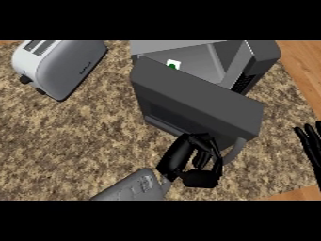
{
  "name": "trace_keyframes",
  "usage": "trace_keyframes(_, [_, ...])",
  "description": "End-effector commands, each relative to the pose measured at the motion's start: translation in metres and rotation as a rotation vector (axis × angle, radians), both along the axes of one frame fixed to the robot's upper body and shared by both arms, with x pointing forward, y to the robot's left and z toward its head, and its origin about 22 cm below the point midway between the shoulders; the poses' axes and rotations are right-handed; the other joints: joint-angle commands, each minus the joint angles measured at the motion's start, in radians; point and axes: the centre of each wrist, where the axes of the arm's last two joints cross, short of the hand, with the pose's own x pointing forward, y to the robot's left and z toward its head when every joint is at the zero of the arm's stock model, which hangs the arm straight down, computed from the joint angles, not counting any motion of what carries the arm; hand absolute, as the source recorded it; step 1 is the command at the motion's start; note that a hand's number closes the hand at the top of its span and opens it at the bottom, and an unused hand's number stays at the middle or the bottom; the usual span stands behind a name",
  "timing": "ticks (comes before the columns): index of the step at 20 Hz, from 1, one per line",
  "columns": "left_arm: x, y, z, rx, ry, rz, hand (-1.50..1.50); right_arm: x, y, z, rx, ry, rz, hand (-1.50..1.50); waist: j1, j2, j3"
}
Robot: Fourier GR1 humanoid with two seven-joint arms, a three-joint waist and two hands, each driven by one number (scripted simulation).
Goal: Pick up the milk, place it into the microwave and close the microwave
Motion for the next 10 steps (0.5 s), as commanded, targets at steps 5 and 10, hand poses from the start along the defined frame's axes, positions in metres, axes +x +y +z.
trace_keyframes(5, [0.034, -0.007, 0.024, -0.038, 0.012, 0.128, 1.50, 0.006, 0.008, 0.024, 0.021, -0.049, 0.094, -1.50, -0.055, 0.019, 0.000])
trace_keyframes(10, [0.057, -0.006, 0.043, -0.121, 0.035, 0.202, 1.50, 0.002, 0.005, 0.028, 0.032, -0.025, 0.125, -1.50, -0.090, 0.034, -0.001])
